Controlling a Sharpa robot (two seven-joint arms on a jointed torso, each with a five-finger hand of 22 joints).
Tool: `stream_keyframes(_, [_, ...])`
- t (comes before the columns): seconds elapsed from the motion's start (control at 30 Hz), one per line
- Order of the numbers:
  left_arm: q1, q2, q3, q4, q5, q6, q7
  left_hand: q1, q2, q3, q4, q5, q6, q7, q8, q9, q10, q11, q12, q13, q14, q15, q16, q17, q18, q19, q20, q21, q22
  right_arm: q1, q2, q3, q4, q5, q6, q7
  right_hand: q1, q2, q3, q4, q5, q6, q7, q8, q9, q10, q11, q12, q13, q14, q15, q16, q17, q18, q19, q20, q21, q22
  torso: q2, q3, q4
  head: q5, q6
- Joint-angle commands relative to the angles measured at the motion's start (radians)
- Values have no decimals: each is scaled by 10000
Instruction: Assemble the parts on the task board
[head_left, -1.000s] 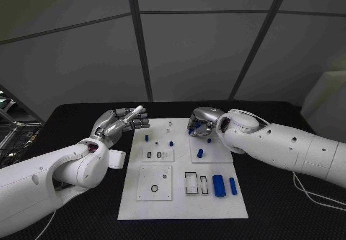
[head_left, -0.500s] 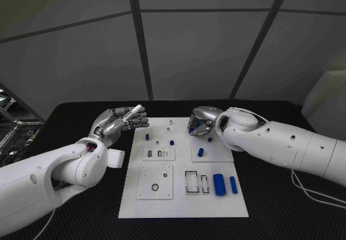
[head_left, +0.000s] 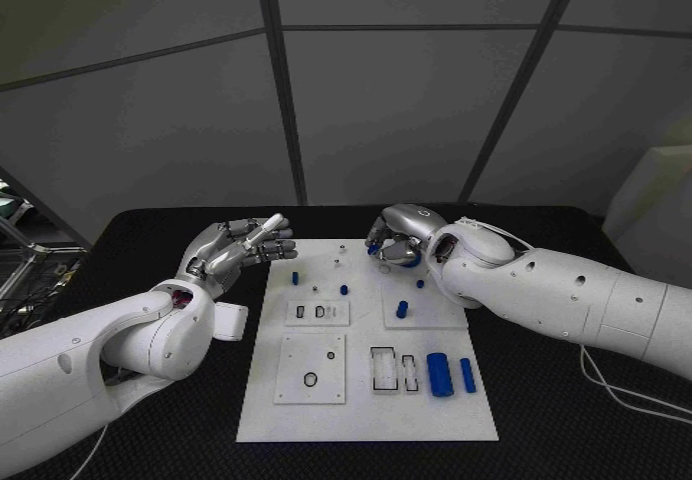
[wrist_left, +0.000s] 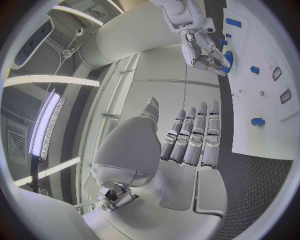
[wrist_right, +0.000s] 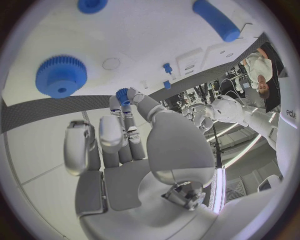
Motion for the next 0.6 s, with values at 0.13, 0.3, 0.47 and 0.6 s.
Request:
stream_keyframes(0.13, [23, 23, 16, 3, -65, 137, 37, 81, 3, -7, -50, 40, 59, 299, 10, 17, 65, -9, -47, -14, 23, 14, -28, -1, -119, 75, -8, 46, 0, 116, 503, 7, -507, 391, -1005, 510, 37, 59, 62, 5, 38, 77, 3, 27, -4, 45, -16, -17, 2, 125, -72, 42, 6, -93, 83, -10, 56, 58, 19, -5, 32, 8, 32])
stream_keyframes(0.3, [27, 67, 17, -20, -65, 142, 31, 81, 3, -7, -50, 40, 59, 299, 10, 17, 65, -9, -47, -14, 23, 14, -28, -1, -119, 75, -8, 46, 0, 156, 1052, 5, -1086, 449, -850, 604, 23, 46, 61, 10, 42, 61, 16, 4, -8, 20, -1, -34, -7, 119, -68, 52, 8, -92, 76, -11, 57, 54, 27, -7, 62, 25, 21])
stream_keyframes(0.47, [30, 108, 18, -48, -65, 145, 24, 81, 3, -7, -50, 40, 59, 299, 10, 17, 65, -9, -47, -14, 23, 14, -28, -1, -119, 75, -8, 46, 0, 168, 1477, 4, -1512, 467, -678, 650, -1, 38, 61, 24, 44, 40, 28, -23, -13, -18, 14, -46, -18, 112, -59, 64, 12, -89, 61, -8, 53, 39, 34, -1, 58, 52, 10])
stream_keyframes(0.6, [34, 135, 18, -64, -65, 152, 14, 81, 3, -7, -50, 40, 59, 299, 10, 17, 65, -9, -47, -14, 23, 14, -28, -1, -119, 75, -8, 46, 0, 173, 1739, 4, -1810, 472, -491, 669, -13, 37, 61, 31, 43, 30, 33, -35, -15, -36, 20, -49, -24, 106, -54, 58, -6, -85, 47, -6, 45, 18, 23, -19, 63, 61, -10])
